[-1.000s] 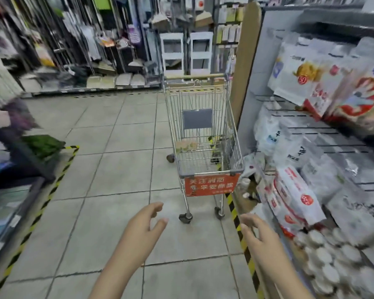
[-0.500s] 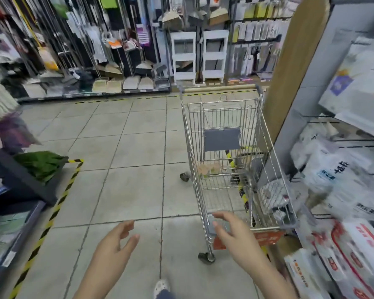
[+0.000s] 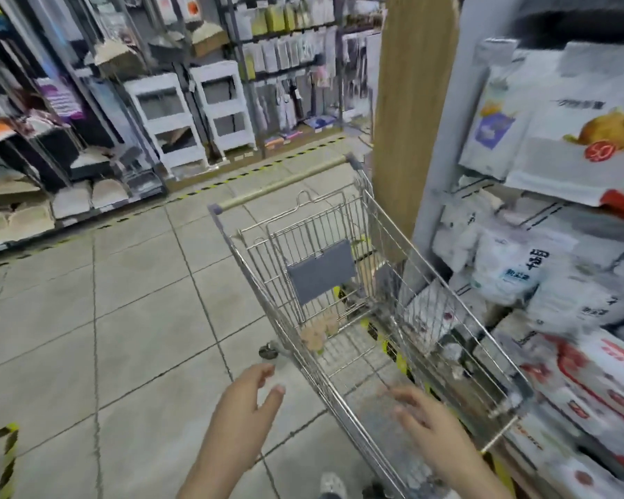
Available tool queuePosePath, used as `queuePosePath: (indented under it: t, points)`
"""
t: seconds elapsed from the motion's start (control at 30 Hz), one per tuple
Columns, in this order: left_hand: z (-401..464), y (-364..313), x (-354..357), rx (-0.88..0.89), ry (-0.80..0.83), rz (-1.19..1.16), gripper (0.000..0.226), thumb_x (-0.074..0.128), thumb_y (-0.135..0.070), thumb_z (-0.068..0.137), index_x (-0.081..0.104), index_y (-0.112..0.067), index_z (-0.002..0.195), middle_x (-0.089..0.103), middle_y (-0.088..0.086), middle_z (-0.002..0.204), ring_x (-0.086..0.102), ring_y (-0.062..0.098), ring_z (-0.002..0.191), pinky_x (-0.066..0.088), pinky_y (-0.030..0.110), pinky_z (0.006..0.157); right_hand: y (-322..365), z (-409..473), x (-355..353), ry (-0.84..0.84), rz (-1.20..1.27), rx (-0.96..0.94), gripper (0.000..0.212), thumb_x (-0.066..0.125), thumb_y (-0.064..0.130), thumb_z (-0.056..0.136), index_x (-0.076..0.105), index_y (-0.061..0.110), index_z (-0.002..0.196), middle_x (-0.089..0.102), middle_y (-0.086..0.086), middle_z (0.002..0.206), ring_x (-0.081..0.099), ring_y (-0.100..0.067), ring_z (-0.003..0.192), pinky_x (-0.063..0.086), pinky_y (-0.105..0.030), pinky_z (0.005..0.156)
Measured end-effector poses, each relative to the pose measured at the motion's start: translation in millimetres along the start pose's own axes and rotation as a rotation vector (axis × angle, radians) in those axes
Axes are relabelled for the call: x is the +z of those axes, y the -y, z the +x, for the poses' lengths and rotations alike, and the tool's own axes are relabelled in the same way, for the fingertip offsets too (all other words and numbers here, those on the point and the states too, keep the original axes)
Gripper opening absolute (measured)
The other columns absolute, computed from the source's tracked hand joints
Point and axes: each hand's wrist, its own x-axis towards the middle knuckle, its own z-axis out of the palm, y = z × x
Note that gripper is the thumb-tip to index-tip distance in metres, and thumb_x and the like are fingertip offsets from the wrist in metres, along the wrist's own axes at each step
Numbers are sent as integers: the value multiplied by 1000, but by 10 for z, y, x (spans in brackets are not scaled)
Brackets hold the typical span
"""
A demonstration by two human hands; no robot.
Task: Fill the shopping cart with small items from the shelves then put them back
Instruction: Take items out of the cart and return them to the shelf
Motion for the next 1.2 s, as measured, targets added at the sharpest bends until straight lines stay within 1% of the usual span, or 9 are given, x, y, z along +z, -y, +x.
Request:
queuePosePath:
  t: [0.13,0.27,0.33,0.4,0.47,0.63,0.8,1.07,1.2]
  points:
    - [650,-102,-59,124,158,72,34,52,-31,95,49,-29,129,52,-19,125,47,-2,115,39,19,95,97,480,35,-106,17,62,18,56,19,95,58,29,109,63,10,115,58,-8,111,44,-29,97]
    - [1256,-50,-249,184,237,134,24,53,-32,95,49,-38,117,52,-24,116,47,-7,107,39,13,88,335,929,126,-136,28,100,19,53,25,97,55,28,115,59,16,108,55,-1,102,41,-8,81]
    - [1548,20,-338,205,241,149,20,54,-30,94,46,-44,105,50,-29,107,48,-7,101,35,5,80,426,1129,216,-138,30,121,19,54,27,96,55,32,114,65,13,106,61,-6,101,49,-21,87]
    - [1842,117,-390,208,268,183,22,54,-30,94,50,-39,114,52,-25,110,49,-3,104,38,11,83,472,1311,317,-120,6,140,23,55,32,95,56,33,118,65,15,107,63,-4,98,52,-30,90]
    - [2121,213,-412,184,306,203,28,55,-30,94,52,-29,122,55,-16,116,50,1,107,38,19,88,516,1449,418,-112,0,155,28,54,35,95,57,29,122,61,20,111,59,1,100,50,-27,93]
    - [2838,370,-353,222,423,233,29,58,-25,93,57,-22,121,61,-8,115,55,9,111,39,22,86,566,1760,655,-185,50,230,24,54,27,96,59,22,120,61,11,114,57,-3,105,44,-19,91]
    - [3626,387,-200,337,590,300,30,60,-22,92,59,-18,122,62,-7,112,59,9,101,42,24,87,544,2016,902,-258,141,398,22,55,26,96,59,24,117,62,10,111,57,-6,106,45,-25,95]
    - [4494,459,308,389,913,385,34,56,-21,94,56,-16,127,62,-3,114,57,11,106,43,24,93,605,2593,1392,-388,278,593,10,56,17,95,60,19,104,64,2,96,58,-10,88,40,-10,73]
    - [4694,688,689,322,1037,415,26,55,-21,95,58,-18,120,62,-7,107,58,7,96,41,14,78,457,2842,1621,-387,368,687,10,56,18,95,57,27,94,65,8,97,61,-10,95,48,-26,92]
